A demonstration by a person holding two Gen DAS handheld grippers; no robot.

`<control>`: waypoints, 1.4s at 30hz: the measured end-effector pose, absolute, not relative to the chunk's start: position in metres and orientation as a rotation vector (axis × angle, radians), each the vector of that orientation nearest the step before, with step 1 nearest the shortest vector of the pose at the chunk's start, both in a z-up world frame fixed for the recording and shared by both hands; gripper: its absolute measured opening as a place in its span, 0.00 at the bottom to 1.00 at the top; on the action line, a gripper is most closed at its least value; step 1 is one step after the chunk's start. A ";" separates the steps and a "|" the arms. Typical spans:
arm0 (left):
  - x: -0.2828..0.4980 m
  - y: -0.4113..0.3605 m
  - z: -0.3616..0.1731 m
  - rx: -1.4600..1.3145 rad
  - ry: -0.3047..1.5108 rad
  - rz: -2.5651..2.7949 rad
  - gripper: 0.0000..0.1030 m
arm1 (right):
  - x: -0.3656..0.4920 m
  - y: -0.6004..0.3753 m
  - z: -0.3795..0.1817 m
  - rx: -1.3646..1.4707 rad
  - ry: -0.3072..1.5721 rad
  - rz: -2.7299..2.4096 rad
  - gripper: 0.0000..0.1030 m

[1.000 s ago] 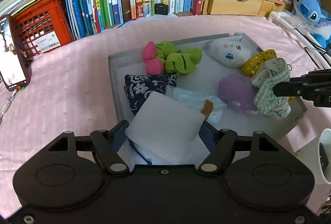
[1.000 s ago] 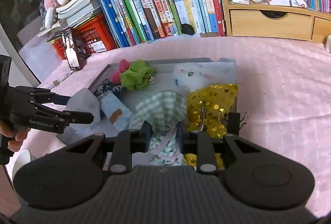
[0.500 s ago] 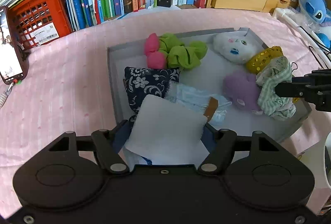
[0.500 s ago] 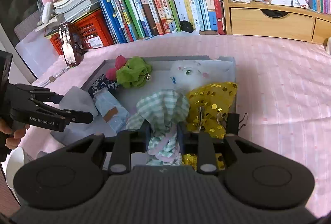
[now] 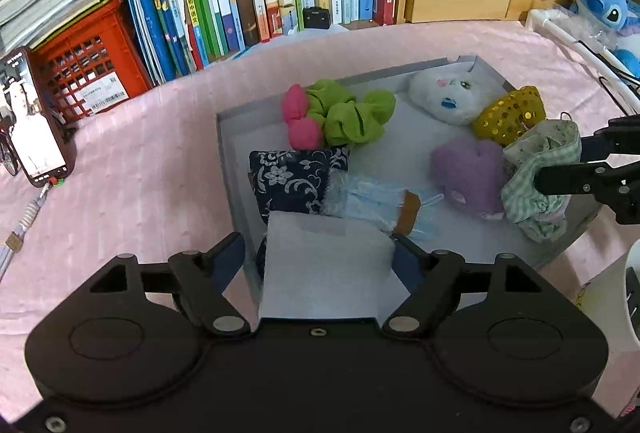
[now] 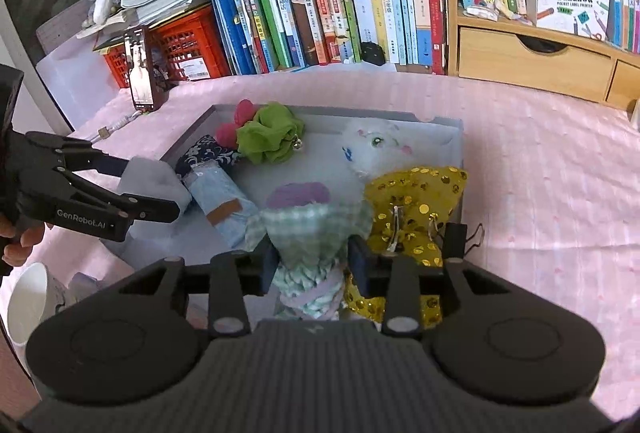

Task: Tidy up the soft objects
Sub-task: 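Open the left gripper to drop the white pad while the right gripper releases the checked cloth, then move the left gripper toward the light blue tissue while the right gripper approaches the pink cloth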

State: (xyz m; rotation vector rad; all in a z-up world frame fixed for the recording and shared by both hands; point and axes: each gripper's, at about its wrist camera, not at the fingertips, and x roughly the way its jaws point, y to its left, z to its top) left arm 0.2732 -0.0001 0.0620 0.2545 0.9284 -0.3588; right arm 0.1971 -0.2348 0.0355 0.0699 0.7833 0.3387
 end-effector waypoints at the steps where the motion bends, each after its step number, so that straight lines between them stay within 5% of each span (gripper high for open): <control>1: 0.272 0.000 0.063 0.255 0.925 -0.358 0.76 | 0.196 -0.234 0.037 0.065 0.780 0.338 0.58; 22: 0.181 0.027 0.122 0.176 0.637 -0.353 0.86 | 0.115 -0.205 0.094 -0.124 0.495 0.333 0.80; 42: 0.039 0.116 0.102 -0.009 0.422 -0.161 0.92 | -0.004 -0.126 0.062 -0.462 0.239 0.327 0.85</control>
